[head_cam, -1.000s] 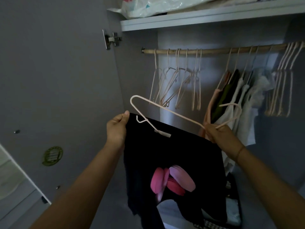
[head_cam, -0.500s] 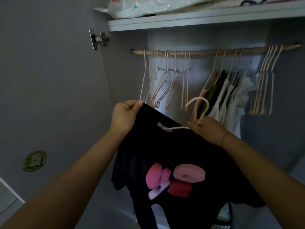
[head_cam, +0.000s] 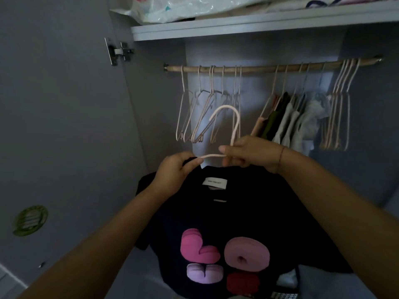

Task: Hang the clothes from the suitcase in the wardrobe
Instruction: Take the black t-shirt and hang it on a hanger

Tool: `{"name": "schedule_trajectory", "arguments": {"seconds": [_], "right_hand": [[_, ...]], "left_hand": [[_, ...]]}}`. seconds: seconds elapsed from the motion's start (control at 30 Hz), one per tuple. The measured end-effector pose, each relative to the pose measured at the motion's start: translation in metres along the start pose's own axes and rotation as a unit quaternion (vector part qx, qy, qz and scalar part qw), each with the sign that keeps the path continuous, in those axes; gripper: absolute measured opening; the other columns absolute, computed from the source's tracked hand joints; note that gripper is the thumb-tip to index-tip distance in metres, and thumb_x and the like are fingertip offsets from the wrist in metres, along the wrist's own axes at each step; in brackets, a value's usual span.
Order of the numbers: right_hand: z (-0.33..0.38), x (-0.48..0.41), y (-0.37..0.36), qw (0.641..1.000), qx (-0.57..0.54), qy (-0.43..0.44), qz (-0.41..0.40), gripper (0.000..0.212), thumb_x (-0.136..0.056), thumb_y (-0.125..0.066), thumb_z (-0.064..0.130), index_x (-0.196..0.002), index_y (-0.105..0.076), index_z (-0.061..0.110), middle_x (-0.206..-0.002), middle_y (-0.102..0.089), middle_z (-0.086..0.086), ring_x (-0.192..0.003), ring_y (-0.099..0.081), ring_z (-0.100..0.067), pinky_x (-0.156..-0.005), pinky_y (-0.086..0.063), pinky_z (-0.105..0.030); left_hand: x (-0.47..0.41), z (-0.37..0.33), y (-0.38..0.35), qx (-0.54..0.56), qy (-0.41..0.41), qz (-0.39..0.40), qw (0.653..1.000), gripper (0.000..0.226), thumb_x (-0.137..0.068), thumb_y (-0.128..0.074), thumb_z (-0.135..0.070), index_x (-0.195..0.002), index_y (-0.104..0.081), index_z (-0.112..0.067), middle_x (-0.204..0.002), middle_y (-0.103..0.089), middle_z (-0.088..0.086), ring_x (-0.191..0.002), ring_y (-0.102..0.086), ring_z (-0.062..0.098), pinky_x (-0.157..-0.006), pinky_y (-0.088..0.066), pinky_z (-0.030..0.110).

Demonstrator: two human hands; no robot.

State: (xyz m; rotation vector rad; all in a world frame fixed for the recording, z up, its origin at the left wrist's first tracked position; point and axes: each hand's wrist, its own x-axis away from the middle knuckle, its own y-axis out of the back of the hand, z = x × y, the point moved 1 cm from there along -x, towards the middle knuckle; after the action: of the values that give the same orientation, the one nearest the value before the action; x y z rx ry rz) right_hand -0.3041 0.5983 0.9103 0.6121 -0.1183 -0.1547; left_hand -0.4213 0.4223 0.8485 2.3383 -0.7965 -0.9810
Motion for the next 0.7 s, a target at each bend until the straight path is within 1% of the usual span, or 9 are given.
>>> {"name": "schedule_trajectory", "arguments": {"seconds": [0.07,0.13,0.2,0.3,0.37,0.47,0.57,0.6,0.7], "right_hand": [[-0.005,0.011,0.011,0.999,0.000,0.042,0.001,0.022,-0.093,-0.052,0.030,-0.100,-0.066,0.016,-0.093,-0.063,0.000,-0.081,-0.057,-0.004,-0.079,-0.042,-0.018],[-0.018,0.028,0.026,0.998,0.044,0.045,0.010,0.030,-0.092,-0.049,0.032,-0.117,-0.057,0.018,-0.110,-0.060,0.004,-0.096,-0.055,0.002,-0.087,-0.039,-0.016],[-0.039,0.044,0.035,0.994,0.098,0.040,0.018,0.041,-0.085,-0.047,0.051,-0.105,-0.063,0.019,-0.097,-0.064,0.005,-0.083,-0.058,0.004,-0.081,-0.040,-0.020],[-0.074,0.061,0.038,0.991,0.102,0.074,-0.033,0.067,-0.070,-0.048,0.079,-0.086,-0.068,0.017,-0.077,-0.066,-0.005,-0.071,-0.062,-0.009,-0.068,-0.046,-0.025],[-0.092,0.071,0.041,0.992,0.073,0.083,-0.060,0.075,-0.068,-0.053,0.080,-0.091,-0.069,0.010,-0.083,-0.068,-0.016,-0.073,-0.066,-0.020,-0.068,-0.049,-0.032],[-0.105,0.087,0.041,0.994,0.027,0.074,-0.077,0.070,-0.070,-0.057,0.075,-0.095,-0.072,0.012,-0.084,-0.069,-0.018,-0.071,-0.066,-0.024,-0.065,-0.048,-0.025],[-0.107,0.101,0.036,0.987,0.007,0.084,-0.133,0.065,-0.069,-0.054,0.079,-0.084,-0.070,0.018,-0.072,-0.065,-0.012,-0.063,-0.059,-0.014,-0.060,-0.044,-0.021],[-0.106,0.105,0.035,0.983,0.004,0.093,-0.155,0.070,-0.069,-0.052,0.080,-0.082,-0.068,0.013,-0.069,-0.062,-0.012,-0.062,-0.055,-0.012,-0.059,-0.042,-0.020],[-0.096,0.121,0.032,0.976,-0.032,0.094,-0.193,0.090,-0.064,-0.055,0.081,-0.088,-0.063,-0.005,-0.078,-0.061,-0.029,-0.067,-0.053,-0.017,-0.061,-0.043,-0.022]], "left_hand": [[-0.002,0.004,0.002,0.067,0.019,-0.023,0.997,0.029,-0.091,-0.061,-0.023,-0.063,-0.054,-0.028,-0.051,-0.053,-0.015,-0.050,-0.047,-0.002,-0.053,-0.035,0.013],[-0.003,0.009,0.006,0.106,0.031,-0.036,0.993,0.027,-0.090,-0.061,-0.019,-0.064,-0.057,-0.021,-0.050,-0.053,-0.016,-0.049,-0.045,-0.004,-0.053,-0.036,0.012],[-0.007,0.014,0.013,0.125,0.040,-0.049,0.990,0.024,-0.091,-0.061,-0.017,-0.066,-0.059,-0.017,-0.049,-0.053,-0.015,-0.048,-0.044,-0.004,-0.052,-0.037,0.012],[-0.015,0.021,0.021,0.143,0.054,-0.059,0.986,0.022,-0.091,-0.061,-0.016,-0.069,-0.061,-0.012,-0.048,-0.051,-0.013,-0.046,-0.042,-0.004,-0.049,-0.036,0.012],[-0.019,0.023,0.022,0.144,0.051,-0.054,0.987,0.020,-0.090,-0.061,-0.017,-0.072,-0.062,-0.008,-0.048,-0.051,-0.013,-0.047,-0.042,-0.004,-0.049,-0.035,0.011],[-0.022,0.019,0.016,0.132,0.034,-0.032,0.990,0.018,-0.089,-0.063,-0.016,-0.073,-0.064,-0.007,-0.049,-0.053,-0.015,-0.048,-0.044,-0.005,-0.050,-0.036,0.010],[-0.024,0.010,0.012,0.146,0.028,-0.017,0.989,0.017,-0.088,-0.065,-0.018,-0.073,-0.063,-0.011,-0.054,-0.057,-0.012,-0.052,-0.049,-0.004,-0.053,-0.040,0.011],[-0.025,0.008,0.013,0.154,0.026,-0.011,0.988,0.015,-0.088,-0.064,-0.020,-0.075,-0.063,-0.013,-0.059,-0.058,-0.011,-0.055,-0.051,-0.004,-0.056,-0.041,0.010],[-0.028,0.012,0.019,0.128,0.021,0.000,0.992,0.018,-0.092,-0.057,-0.032,-0.081,-0.059,-0.019,-0.066,-0.056,-0.012,-0.060,-0.050,-0.006,-0.062,-0.041,0.010]]}}
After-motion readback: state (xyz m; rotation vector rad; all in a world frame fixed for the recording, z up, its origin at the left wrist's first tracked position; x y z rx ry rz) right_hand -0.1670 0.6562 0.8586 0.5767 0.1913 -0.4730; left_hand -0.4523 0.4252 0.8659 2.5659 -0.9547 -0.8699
